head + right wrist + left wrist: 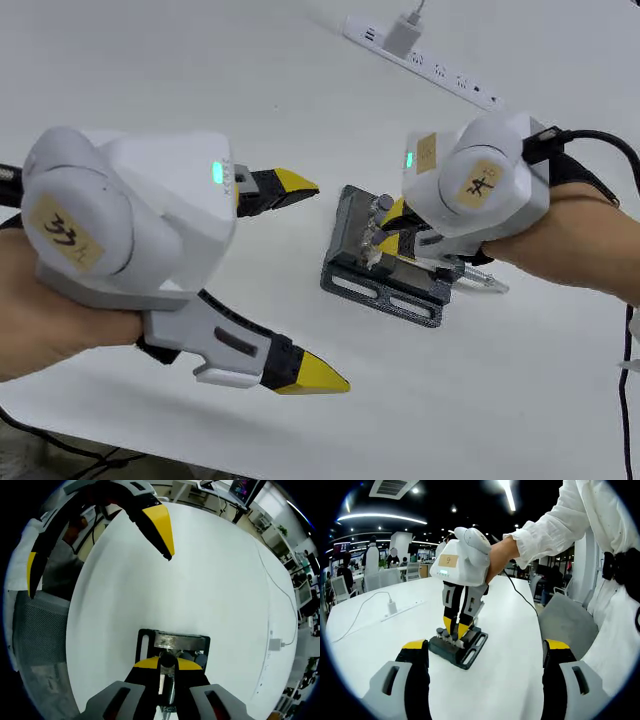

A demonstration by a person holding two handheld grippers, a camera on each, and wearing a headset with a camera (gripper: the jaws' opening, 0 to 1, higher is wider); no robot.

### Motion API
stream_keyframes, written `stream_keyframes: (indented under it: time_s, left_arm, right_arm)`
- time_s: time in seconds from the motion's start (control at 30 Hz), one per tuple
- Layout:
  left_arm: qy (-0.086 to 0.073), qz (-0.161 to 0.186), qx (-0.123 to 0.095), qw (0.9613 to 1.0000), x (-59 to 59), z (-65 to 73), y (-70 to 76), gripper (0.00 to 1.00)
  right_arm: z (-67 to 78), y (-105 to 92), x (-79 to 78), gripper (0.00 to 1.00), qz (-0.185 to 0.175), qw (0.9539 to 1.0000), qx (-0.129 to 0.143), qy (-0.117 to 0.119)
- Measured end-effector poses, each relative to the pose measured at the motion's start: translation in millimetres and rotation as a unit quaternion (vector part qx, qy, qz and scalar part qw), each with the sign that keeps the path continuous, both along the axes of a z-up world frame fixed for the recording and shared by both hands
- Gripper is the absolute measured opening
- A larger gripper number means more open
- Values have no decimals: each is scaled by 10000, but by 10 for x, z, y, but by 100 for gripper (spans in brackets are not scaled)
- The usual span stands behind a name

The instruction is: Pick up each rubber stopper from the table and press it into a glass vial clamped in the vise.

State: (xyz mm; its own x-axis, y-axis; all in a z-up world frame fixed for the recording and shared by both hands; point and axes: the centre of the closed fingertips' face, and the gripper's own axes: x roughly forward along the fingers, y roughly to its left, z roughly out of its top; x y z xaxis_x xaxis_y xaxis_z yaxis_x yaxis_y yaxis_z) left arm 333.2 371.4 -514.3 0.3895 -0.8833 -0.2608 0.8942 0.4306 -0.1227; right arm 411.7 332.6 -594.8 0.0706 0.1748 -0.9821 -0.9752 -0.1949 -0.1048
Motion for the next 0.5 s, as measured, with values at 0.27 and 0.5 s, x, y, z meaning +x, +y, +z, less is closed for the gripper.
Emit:
stream_keyframes:
  time_s: [0.27,0.5]
  left_arm:
    - [-23,-35,-7,10000,13,26,-22,93]
    - [-11,-35,5,10000,2,33,-21,93]
  right_arm:
    - [-7,-5,9,6,-87,9999,110,-50]
    - [-3,-6,16,7,-8,9999,146,-63]
